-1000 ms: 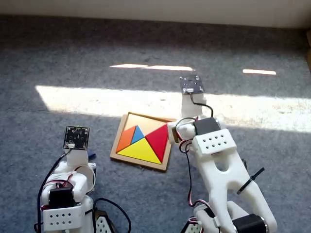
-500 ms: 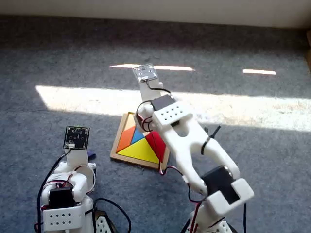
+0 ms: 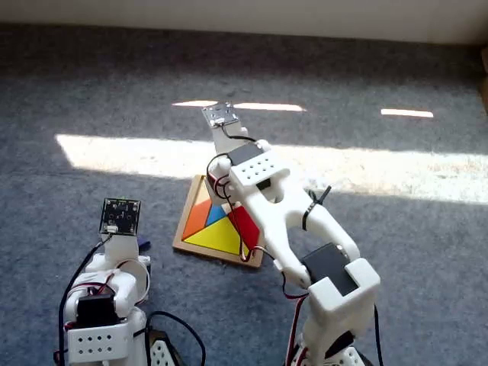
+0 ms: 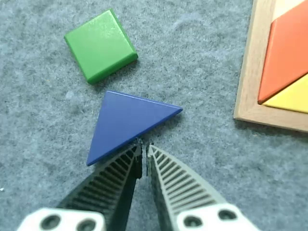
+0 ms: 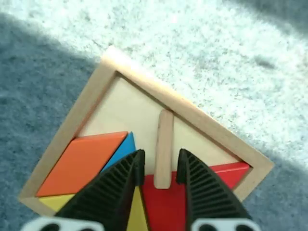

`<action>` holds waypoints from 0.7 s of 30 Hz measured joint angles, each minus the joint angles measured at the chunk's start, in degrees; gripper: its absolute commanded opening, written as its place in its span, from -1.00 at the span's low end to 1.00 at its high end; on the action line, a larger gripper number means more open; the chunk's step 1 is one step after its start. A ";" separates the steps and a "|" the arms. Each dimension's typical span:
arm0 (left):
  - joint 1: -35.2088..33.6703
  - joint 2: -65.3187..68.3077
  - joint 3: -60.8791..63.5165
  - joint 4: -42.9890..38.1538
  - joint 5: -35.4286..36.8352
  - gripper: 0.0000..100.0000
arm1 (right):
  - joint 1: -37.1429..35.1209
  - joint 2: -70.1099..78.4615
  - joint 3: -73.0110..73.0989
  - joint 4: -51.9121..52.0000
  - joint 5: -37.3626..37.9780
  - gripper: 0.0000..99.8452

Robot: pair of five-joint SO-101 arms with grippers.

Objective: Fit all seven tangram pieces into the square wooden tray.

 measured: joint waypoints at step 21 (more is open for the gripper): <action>0.00 0.00 0.00 0.00 0.00 -0.91 | 5.71 0.00 -0.18 0.00 0.00 -0.75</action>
